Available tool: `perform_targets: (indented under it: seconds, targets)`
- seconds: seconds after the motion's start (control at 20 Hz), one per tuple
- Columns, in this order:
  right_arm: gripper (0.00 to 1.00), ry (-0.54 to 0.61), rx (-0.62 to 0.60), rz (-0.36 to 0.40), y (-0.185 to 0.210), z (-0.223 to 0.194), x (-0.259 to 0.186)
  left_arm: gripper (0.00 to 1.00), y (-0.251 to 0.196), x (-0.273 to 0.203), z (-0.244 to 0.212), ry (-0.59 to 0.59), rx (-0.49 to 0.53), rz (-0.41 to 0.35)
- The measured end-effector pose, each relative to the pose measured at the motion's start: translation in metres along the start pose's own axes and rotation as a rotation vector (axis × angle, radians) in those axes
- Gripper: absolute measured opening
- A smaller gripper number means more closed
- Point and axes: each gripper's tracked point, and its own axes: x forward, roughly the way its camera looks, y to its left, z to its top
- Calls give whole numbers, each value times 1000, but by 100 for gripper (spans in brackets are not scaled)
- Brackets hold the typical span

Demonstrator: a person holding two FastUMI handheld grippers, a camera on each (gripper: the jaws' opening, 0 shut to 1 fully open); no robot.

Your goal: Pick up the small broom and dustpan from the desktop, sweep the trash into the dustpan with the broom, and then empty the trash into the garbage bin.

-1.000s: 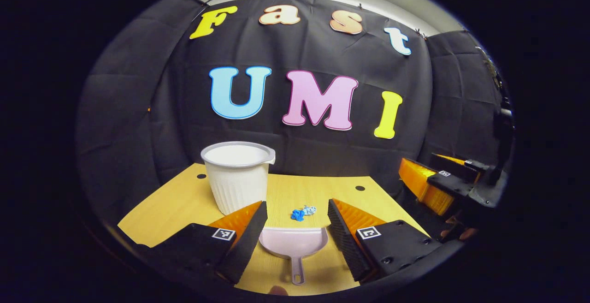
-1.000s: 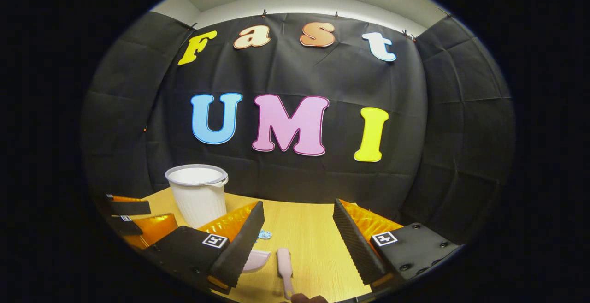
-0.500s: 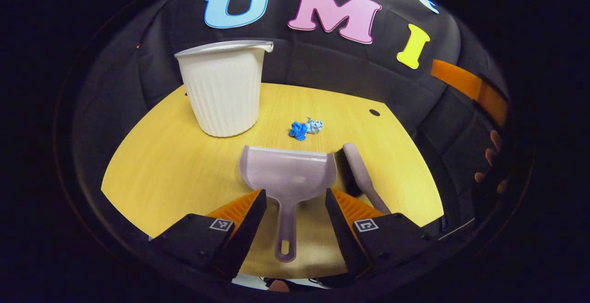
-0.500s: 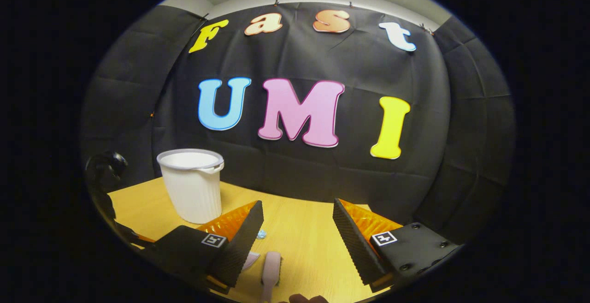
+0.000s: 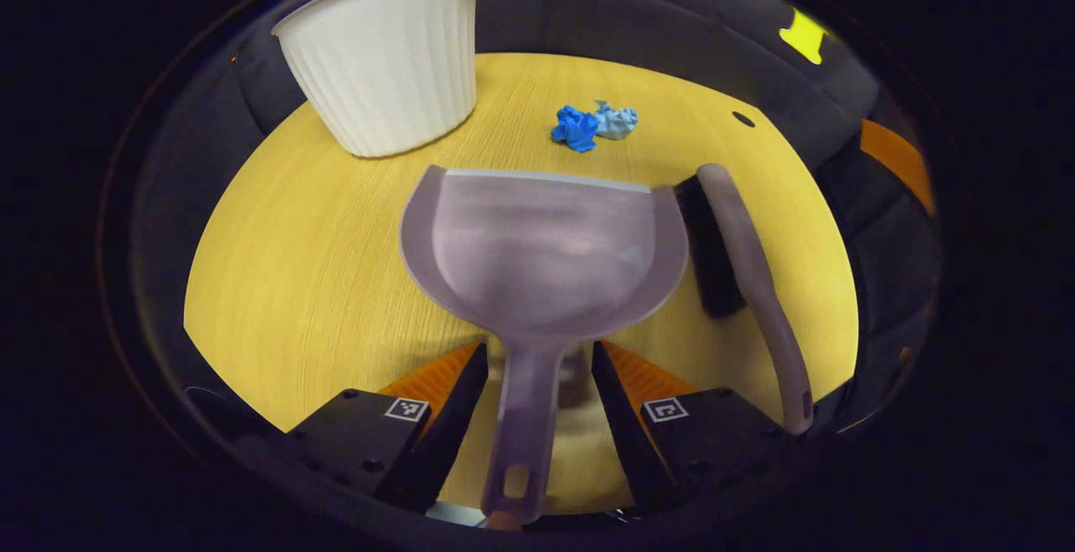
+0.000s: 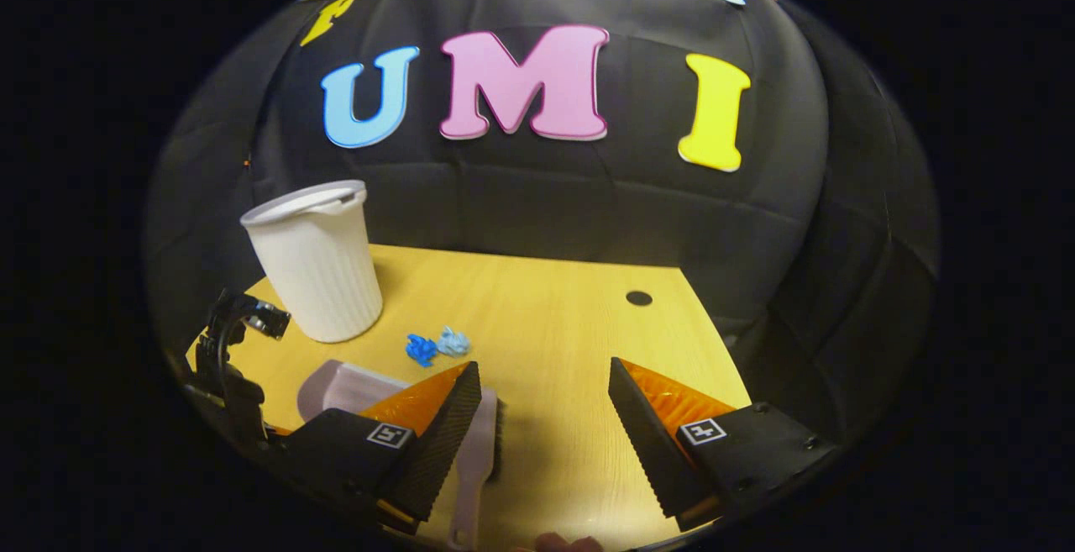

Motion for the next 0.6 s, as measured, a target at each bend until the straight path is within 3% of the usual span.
perform_targets:
  seconds: [0.1,0.25,0.3,0.35,0.6]
  targets:
    - [100,59,22,-11,-7,-15,1,72,5,4,1,48,-6,35]
    - [99,115,39,-16,-12,-30,2,48,3,2,4,111,13,52]
    - [99,122,46,-7,-10,-31,3,48,2,4,4,135,13,54]
    - [99,140,48,3,-7,-36,2,35,-1,0,5,159,19,47]
    - [99,322,45,54,13,-70,-13,30,-3,-1,0,214,55,13]
